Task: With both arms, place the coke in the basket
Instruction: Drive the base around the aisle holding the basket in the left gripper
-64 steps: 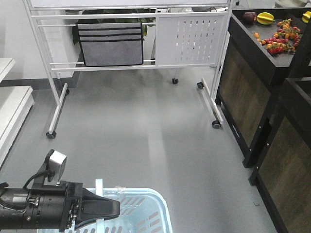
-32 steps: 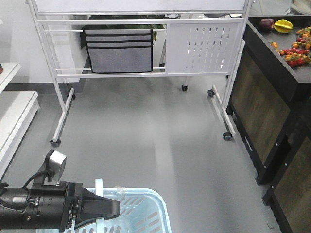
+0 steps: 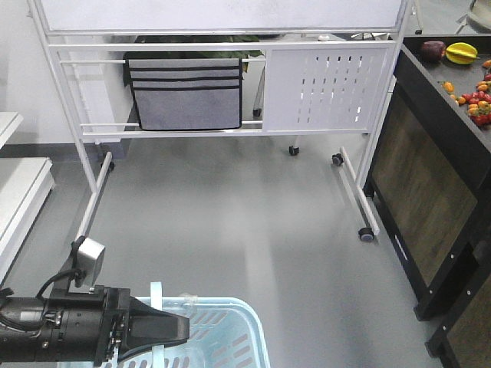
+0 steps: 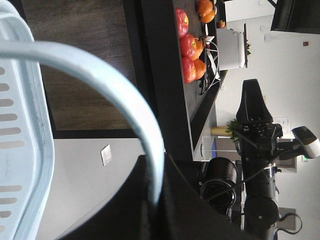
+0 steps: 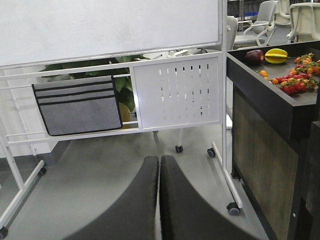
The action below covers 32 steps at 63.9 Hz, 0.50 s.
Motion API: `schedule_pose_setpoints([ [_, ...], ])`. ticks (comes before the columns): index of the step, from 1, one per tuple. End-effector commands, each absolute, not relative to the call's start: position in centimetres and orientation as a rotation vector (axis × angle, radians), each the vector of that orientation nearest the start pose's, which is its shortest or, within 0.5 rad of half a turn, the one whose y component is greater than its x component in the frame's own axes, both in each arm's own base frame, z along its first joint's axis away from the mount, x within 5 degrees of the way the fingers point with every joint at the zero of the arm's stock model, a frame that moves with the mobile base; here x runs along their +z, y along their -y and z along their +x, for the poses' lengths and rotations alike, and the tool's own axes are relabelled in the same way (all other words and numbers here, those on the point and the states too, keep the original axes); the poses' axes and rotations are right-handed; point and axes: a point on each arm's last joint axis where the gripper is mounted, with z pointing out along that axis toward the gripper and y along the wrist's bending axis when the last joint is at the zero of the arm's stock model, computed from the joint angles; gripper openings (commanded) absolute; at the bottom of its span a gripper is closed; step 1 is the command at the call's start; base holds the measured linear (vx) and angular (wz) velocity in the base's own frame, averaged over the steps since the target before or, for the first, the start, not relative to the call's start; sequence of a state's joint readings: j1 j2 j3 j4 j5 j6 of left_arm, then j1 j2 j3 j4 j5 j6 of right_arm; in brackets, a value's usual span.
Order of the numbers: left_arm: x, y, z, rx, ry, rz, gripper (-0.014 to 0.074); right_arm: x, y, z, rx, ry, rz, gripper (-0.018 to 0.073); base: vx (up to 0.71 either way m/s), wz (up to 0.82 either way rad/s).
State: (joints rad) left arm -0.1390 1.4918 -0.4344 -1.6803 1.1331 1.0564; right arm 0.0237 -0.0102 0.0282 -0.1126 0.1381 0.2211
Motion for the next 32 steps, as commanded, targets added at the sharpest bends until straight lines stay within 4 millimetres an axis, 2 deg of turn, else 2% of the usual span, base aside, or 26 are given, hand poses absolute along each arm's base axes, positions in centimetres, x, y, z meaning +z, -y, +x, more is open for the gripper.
schedule_pose_setpoints([
  [1, 20.66, 11.21, 19.47, -1.858, -2.225, -0.119, -0.0006, 19.59, -0.05, 5.59, 0.087, -1.556, 0.063, -0.0005, 0.22, -0.04],
  [32, 20.66, 11.21, 19.47, -1.858, -2.225, -0.119, -0.0006, 19.59, -0.05, 5.59, 0.087, -1.556, 0.063, -0.0005, 0.23, -0.03],
])
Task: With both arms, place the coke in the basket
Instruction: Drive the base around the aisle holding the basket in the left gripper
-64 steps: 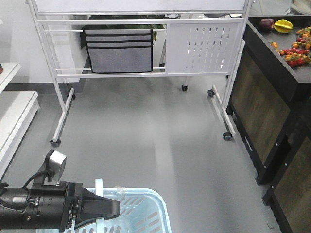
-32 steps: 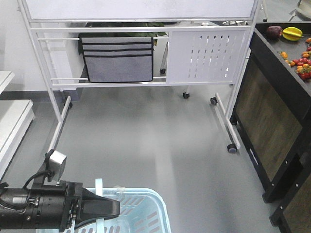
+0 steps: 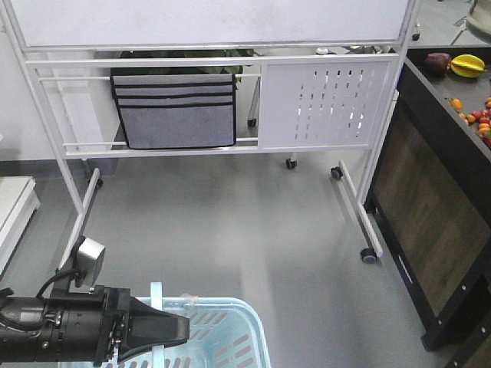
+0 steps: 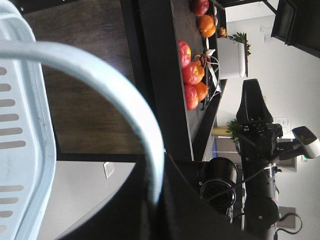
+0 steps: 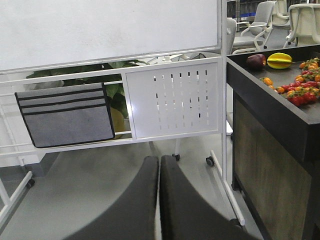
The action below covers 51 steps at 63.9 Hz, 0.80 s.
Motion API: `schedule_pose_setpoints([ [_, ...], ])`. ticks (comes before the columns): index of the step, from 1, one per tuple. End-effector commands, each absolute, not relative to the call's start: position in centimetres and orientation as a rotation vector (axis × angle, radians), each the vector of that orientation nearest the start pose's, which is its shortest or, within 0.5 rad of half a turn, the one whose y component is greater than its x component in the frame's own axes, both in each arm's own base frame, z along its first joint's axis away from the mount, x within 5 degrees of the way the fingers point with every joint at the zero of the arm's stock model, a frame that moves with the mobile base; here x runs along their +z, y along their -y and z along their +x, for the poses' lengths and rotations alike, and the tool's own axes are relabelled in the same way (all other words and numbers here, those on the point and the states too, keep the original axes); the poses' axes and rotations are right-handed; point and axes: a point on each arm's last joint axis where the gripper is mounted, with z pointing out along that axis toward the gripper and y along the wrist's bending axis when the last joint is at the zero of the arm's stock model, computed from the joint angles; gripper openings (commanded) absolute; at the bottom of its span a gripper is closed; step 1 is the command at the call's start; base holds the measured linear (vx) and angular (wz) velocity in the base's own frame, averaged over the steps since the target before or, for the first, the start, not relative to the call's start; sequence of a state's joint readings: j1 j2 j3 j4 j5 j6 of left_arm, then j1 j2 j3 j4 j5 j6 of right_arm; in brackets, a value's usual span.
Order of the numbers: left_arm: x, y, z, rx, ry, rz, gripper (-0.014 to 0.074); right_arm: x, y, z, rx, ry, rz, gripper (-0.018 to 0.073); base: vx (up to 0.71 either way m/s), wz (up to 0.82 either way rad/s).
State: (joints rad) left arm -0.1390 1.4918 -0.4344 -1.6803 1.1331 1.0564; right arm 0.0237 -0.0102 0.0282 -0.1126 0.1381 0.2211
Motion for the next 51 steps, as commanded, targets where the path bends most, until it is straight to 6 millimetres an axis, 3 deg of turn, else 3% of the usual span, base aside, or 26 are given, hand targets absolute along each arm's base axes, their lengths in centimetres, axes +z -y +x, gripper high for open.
schedule_pose_setpoints([
  [1, 20.66, 11.21, 19.47, -1.858, -2.225, -0.119, -0.0006, 19.59, -0.05, 5.59, 0.087, -1.556, 0.063, -0.0005, 0.24, 0.00],
  [51, 20.66, 11.21, 19.47, -1.858, -2.225, -0.119, -0.0006, 19.59, -0.05, 5.59, 0.087, -1.556, 0.063, -0.0005, 0.25, 0.06],
])
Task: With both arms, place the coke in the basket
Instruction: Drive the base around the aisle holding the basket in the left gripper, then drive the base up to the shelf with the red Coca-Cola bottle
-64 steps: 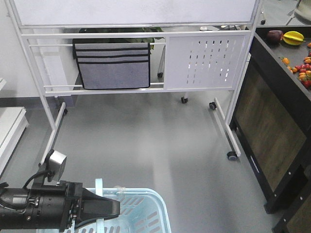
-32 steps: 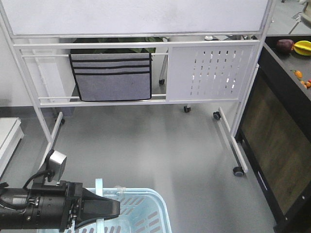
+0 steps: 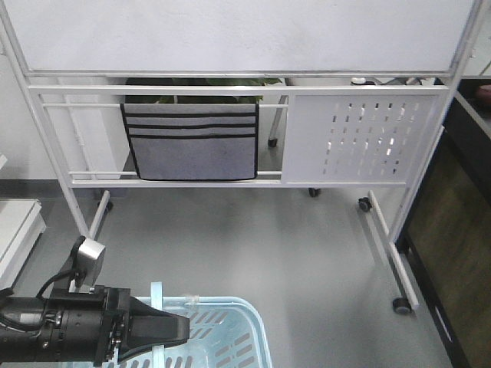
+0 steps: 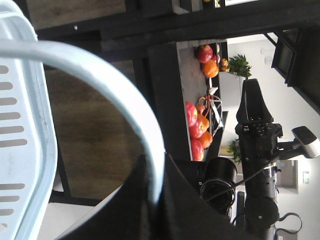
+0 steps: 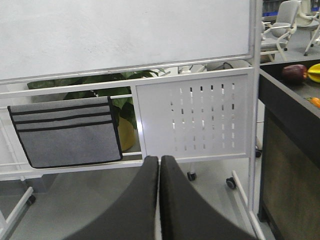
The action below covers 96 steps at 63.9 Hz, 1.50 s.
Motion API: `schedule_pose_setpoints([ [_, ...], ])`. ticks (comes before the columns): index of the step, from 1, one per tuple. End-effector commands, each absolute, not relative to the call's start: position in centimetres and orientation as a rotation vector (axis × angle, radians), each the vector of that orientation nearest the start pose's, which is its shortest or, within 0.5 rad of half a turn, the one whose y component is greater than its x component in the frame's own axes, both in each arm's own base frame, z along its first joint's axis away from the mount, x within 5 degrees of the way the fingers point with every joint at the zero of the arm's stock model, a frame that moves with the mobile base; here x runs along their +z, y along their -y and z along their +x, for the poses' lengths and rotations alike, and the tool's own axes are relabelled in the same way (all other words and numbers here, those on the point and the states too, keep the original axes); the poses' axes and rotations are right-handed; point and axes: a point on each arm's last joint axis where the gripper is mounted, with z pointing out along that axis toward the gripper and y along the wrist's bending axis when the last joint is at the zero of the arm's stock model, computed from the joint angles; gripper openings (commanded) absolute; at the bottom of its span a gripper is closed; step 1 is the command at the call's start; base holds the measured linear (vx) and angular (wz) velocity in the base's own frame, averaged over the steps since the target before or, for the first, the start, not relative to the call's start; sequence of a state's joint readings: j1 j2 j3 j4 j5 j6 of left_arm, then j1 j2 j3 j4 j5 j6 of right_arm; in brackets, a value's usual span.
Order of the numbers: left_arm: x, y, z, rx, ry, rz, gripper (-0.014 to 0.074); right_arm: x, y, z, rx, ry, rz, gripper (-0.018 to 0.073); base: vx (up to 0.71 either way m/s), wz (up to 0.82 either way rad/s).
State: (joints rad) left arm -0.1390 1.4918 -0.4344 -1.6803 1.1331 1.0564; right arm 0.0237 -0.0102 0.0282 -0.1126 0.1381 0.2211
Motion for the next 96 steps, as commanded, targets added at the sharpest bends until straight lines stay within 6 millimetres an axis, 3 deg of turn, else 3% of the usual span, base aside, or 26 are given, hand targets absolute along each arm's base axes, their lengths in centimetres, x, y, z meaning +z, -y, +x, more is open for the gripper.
schedule_pose_setpoints([
  [1, 20.66, 11.21, 19.47, -1.858, -2.225, -0.119, -0.0006, 19.59, -0.05, 5.59, 0.087, -1.556, 0.063, -0.0005, 0.22, 0.14],
  [22, 20.66, 11.21, 19.47, -1.858, -2.225, -0.119, -0.0006, 19.59, -0.05, 5.59, 0.087, -1.556, 0.063, -0.0005, 0.20, 0.33],
  [96, 20.65, 11.21, 19.46, -1.858, -2.226, -0.118, -0.0006, 19.59, -0.05, 5.59, 0.087, -1.556, 0.063, -0.0005, 0.16, 0.62],
])
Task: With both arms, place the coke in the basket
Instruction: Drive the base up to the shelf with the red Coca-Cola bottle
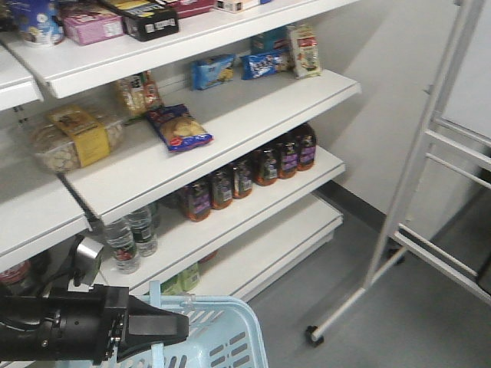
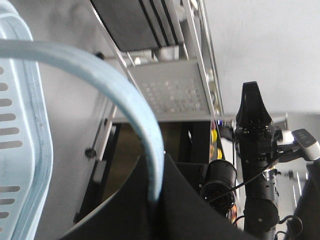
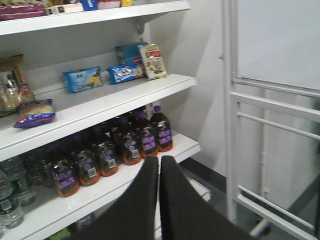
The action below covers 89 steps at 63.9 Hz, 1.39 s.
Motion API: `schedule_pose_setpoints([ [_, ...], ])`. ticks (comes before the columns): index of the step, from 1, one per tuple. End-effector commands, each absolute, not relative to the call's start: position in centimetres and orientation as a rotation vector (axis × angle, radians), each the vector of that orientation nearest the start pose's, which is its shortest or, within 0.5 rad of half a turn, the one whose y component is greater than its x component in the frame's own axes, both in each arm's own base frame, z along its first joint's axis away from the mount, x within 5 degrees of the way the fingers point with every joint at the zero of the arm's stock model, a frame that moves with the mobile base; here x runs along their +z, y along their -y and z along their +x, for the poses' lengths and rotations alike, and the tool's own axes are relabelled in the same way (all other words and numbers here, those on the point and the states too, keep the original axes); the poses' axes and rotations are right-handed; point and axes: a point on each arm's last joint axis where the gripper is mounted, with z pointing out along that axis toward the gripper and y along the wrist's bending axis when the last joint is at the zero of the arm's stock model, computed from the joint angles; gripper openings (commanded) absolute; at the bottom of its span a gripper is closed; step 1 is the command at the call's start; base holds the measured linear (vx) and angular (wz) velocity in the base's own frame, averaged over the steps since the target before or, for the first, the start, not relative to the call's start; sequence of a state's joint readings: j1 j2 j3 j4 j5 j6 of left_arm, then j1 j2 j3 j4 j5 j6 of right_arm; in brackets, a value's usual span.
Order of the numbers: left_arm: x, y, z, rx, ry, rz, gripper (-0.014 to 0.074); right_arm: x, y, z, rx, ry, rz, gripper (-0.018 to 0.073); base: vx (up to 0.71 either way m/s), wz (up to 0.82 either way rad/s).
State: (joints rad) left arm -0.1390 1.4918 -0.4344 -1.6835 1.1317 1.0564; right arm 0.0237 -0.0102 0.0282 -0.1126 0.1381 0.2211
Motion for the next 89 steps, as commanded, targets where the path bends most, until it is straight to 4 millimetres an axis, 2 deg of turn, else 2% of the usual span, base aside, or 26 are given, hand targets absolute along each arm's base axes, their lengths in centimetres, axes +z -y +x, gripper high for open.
schedule_pose_setpoints([
  [1, 20.65, 11.21, 19.46, -1.858, -2.226, -0.118, -0.0006, 19.59, -0.05, 5.59, 0.087, -1.556, 0.063, -0.0005, 0.18, 0.65],
  [48, 20.65, 11.21, 19.46, -1.858, -2.226, -0.119, -0.0006, 19.59, -0.05, 5.59, 0.087, -1.556, 0.063, -0.0005, 0.14, 0.63],
  [89, 20.65, 11.21, 19.46, -1.858, -2.226, -0.119, -0.0006, 19.59, -0.05, 5.59, 0.087, -1.556, 0.063, -0.0005, 0.05, 0.28],
])
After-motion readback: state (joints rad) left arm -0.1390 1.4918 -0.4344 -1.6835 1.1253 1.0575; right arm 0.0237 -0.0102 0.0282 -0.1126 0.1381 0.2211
